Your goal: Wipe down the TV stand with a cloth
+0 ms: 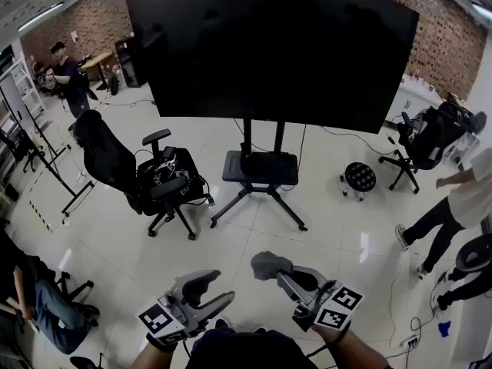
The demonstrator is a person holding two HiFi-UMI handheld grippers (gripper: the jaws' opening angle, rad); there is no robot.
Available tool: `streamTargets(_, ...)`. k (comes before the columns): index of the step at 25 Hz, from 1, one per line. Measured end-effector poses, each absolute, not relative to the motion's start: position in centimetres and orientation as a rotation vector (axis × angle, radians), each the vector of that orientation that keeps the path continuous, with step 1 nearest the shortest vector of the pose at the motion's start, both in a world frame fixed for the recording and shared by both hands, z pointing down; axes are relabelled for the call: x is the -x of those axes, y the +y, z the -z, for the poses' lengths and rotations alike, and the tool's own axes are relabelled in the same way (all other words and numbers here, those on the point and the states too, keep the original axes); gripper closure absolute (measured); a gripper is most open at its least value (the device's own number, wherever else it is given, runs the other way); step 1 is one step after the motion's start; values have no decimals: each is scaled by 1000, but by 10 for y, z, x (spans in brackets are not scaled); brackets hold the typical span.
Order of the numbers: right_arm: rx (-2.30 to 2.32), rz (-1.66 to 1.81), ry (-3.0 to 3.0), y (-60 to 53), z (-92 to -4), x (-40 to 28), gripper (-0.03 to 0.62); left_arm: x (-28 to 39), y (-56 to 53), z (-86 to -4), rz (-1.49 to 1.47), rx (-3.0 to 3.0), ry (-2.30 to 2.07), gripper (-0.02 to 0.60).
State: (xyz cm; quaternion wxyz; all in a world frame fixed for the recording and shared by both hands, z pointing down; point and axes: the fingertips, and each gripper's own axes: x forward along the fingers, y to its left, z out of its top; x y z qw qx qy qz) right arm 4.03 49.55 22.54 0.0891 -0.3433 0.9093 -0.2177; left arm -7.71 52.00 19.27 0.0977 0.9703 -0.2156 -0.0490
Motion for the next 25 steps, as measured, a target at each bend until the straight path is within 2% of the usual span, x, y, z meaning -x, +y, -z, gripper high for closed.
streamTargets(11,1090,584,2741,448,-233,-69,577,71,485,-204,121,-2851,-678,336)
streamTargets(20,1173,551,2769,371,-249,-44,577,105,410,-225,155,-2837,-675,337)
streamTargets(25,1305,548,2728,290,-251,-33,577,134,339,-221,194,-2839,-652,337)
